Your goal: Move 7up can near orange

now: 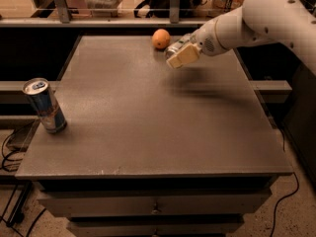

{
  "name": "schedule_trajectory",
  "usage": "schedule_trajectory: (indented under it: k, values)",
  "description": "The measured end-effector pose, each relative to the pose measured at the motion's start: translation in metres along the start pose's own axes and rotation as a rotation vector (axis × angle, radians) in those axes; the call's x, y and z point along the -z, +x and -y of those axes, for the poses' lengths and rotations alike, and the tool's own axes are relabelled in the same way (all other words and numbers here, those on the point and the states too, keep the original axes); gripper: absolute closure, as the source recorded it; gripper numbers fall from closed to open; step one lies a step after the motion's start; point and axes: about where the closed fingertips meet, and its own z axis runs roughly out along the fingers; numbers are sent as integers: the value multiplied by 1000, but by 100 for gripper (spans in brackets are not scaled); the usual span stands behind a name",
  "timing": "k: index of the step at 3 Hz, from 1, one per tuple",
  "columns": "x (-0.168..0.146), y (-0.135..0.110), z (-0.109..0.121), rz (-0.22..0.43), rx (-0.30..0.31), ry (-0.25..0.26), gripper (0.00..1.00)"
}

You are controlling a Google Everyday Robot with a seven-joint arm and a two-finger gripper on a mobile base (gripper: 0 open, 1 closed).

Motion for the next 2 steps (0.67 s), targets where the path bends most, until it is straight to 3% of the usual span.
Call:
schedule_trajectory:
  k: [2]
  values:
    - [-69, 2, 28, 37, -81, 28, 100]
